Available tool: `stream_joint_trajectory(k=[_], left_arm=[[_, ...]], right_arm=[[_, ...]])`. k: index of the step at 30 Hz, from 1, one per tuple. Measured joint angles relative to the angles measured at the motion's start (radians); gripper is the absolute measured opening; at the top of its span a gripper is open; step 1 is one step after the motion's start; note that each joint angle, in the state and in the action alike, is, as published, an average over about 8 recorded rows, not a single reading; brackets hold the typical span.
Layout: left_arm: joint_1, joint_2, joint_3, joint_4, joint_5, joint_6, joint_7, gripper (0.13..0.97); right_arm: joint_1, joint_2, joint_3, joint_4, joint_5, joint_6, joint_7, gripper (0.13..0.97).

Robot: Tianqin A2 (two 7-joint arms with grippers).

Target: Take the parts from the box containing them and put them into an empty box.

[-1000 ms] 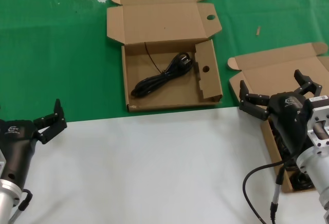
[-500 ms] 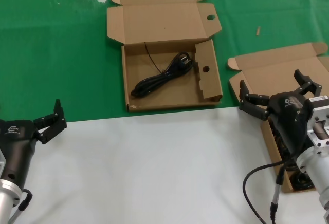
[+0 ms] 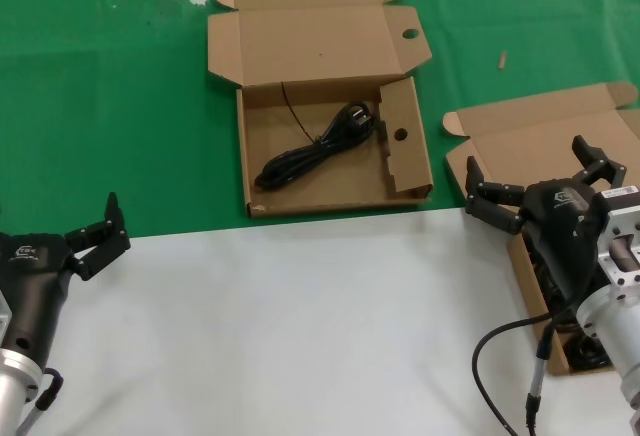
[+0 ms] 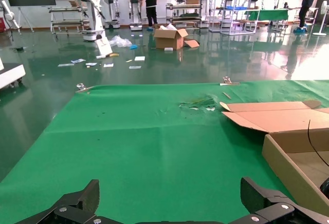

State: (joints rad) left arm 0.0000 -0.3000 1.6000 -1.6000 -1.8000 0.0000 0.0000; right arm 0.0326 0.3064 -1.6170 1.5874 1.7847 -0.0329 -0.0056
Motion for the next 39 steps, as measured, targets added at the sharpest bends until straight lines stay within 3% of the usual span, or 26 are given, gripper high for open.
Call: stream_joint_trajectory(k=[39], left_arm=[[0.0, 0.0, 0.0, 0.0, 0.0, 0.0, 0.0, 0.966]], right_arm=[[0.0, 0.0, 0.0, 0.0, 0.0, 0.0, 0.0, 0.966]])
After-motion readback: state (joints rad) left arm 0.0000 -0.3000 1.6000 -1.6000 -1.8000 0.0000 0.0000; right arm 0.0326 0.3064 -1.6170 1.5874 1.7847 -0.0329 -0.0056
